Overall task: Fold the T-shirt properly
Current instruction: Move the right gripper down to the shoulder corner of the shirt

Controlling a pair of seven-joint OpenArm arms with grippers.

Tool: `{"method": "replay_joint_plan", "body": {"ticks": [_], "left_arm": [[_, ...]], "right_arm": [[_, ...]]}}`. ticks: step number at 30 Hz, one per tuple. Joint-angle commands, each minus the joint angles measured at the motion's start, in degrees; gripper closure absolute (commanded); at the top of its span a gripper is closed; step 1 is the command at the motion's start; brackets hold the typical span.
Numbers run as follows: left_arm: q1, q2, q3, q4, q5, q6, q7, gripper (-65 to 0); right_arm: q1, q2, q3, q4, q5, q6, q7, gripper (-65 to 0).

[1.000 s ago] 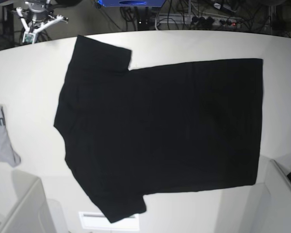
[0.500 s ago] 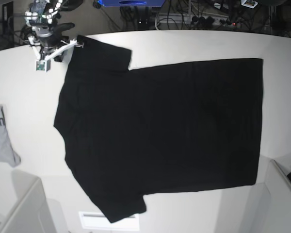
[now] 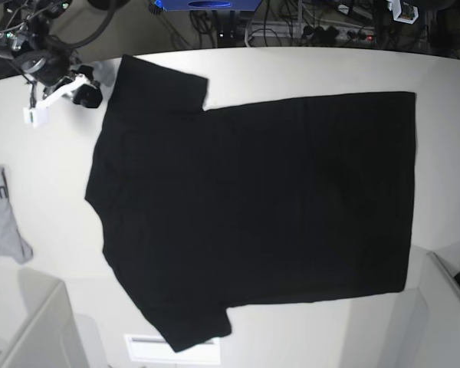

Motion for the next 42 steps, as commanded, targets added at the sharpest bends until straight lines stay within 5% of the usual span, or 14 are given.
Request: {"method": "replay_joint_plan", "body": {"ticks": [1, 3, 5, 9, 14, 21, 31, 36, 42], "left_arm": [[1.26, -0.13, -0.89, 0.6, -0.13, 0.65, -1.28, 0.0], [1.09, -0.31, -1.77, 0.6, -0.22, 0.65, -1.2, -0.3], [0.3, -0.31, -2.47, 0.34, -0.75, 0.65, -1.2, -9.9], [-0.06, -0.66, -3.7, -0.8, -11.03, 0.56, -1.2, -35.4], [-0.06, -4.88, -2.56, -1.24, -20.53, -3.05, -1.2, -49.9], [-2.96, -4.79, -2.38, -5.2, -25.72, -6.21, -1.11, -51.0], [-7.79, -4.79, -2.3, -10.74, -30.02, -6.3, -0.84, -51.3], [-11.31, -4.7, -2.91, -11.0, -33.63, -6.56, 7.77, -51.3], [-13.95, -4.53, -3.7, -11.09, -37.85, -18.87, 13.05, -50.2]], "right_arm": [[0.56, 0.49, 0.57, -0.2, 1.03, 0.01, -0.2, -21.2], [1.17, 0.49, 0.66, -2.31, 1.03, 0.01, -1.52, -30.8], [1.61, 0.49, 0.48, -4.06, 1.29, 0.1, -1.43, -36.8], [3.2, 0.49, 0.39, -8.11, 1.11, 0.1, -1.34, -36.8], [4.78, 1.81, 0.22, -13.56, 0.94, 0.1, -1.25, -36.9], [4.25, 2.16, -3.74, -15.4, -7.59, 0.62, 4.11, -37.1], [1.0, 1.73, -10.16, -15.4, -8.12, 0.62, 8.24, -36.8], [0.56, 1.64, -12.0, -15.4, -8.03, 0.62, 8.24, -36.8], [0.29, 1.64, -14.2, -15.4, -8.03, 0.62, 8.42, -36.6]]}}
